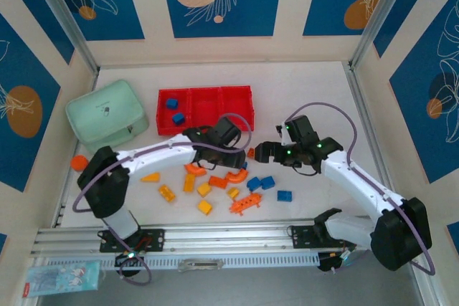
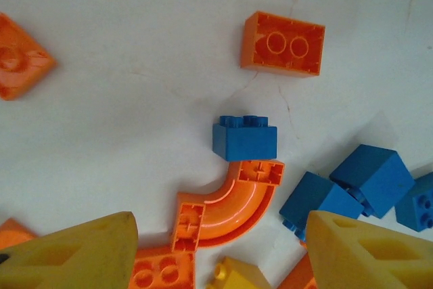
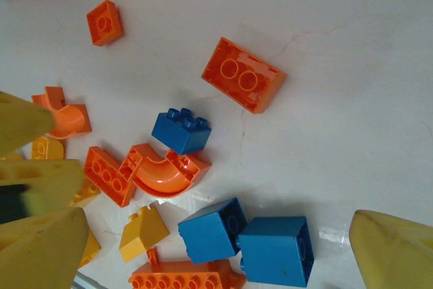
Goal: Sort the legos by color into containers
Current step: Pick up the lego from the center of the table.
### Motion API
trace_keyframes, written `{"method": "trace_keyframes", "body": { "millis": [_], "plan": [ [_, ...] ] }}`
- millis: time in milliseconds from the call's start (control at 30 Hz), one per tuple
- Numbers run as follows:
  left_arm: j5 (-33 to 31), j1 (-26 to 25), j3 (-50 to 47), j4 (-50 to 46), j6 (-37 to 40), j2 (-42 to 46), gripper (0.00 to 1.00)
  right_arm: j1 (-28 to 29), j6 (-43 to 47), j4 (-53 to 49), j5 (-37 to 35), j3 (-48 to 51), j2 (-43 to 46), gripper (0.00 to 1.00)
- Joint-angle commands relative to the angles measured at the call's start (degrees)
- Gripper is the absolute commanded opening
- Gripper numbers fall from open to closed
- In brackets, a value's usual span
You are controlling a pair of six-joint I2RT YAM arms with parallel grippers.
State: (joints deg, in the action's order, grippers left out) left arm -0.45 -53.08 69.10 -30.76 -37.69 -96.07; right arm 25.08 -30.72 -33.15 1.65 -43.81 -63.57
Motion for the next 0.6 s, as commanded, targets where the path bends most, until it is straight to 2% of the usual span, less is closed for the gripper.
{"method": "trace_keyframes", "body": {
  "millis": [0, 300, 567],
  "plan": [
    [-0.3, -1.5, 3.7, 1.5, -1.1, -4.3, 0.66, -1.1, 0.1, -1.0, 2.5, 0.6, 1.7, 0.99],
    [-1.4, -1.9, 10.2, -1.2, 0.5, -14.8, 0.61, -3.3, 0.7, -0.4, 4.0, 1.7, 3.0, 0.99],
    [-1.2, -1.9, 12.2, -1.9, 1.2, -18.5, 0.49, -4.1, 0.9, 0.8, 5.0, 2.1, 2.8, 0.99]
  ]
}}
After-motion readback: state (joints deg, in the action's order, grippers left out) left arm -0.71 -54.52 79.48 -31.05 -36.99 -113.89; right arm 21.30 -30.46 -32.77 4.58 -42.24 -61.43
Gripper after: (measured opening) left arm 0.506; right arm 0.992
